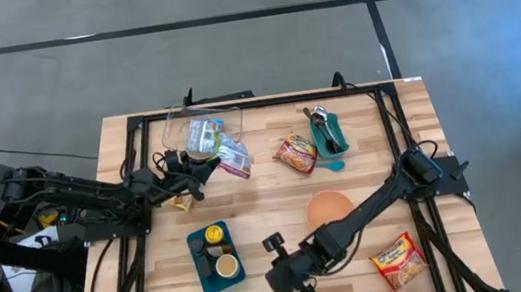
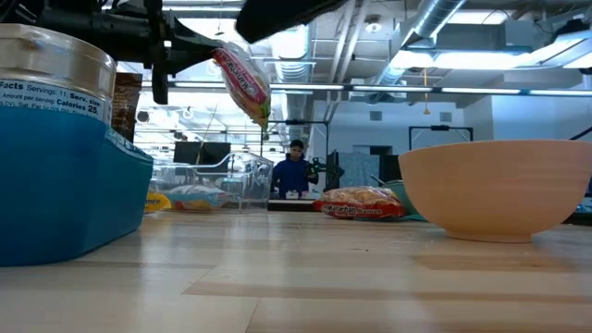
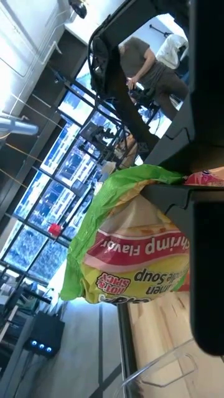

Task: Pick & Place Food Item
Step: Put the green noodle pack into the transparent bin

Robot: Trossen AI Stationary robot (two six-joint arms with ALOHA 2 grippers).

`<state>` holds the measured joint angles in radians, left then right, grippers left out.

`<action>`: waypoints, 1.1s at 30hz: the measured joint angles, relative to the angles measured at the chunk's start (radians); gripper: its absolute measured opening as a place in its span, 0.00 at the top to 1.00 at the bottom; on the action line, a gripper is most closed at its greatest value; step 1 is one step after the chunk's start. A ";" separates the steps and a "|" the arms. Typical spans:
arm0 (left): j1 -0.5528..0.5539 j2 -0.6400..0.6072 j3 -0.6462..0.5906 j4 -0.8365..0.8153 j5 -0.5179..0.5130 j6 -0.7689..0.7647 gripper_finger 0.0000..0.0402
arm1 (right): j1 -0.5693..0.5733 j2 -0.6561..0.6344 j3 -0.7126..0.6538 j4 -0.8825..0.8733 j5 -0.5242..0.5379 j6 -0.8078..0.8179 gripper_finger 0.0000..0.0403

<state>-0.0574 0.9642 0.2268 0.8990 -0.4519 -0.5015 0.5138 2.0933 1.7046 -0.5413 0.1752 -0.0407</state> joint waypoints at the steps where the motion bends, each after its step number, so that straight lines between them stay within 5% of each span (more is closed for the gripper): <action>1: 0.000 0.000 0.000 0.000 0.000 0.000 0.96 | -0.010 0.000 0.000 0.012 -0.020 -0.016 0.99; 15: 0.000 0.000 0.000 0.000 0.003 0.000 0.96 | -0.168 -0.025 -0.093 0.019 -0.126 -0.057 1.00; 33: 0.088 0.000 0.000 0.009 -0.001 0.000 0.96 | -0.219 -0.541 -0.763 0.645 -0.072 -0.012 1.00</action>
<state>0.0306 0.9638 0.2268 0.9085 -0.4533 -0.5017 0.2946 1.5519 0.9418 0.1036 0.1029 -0.0525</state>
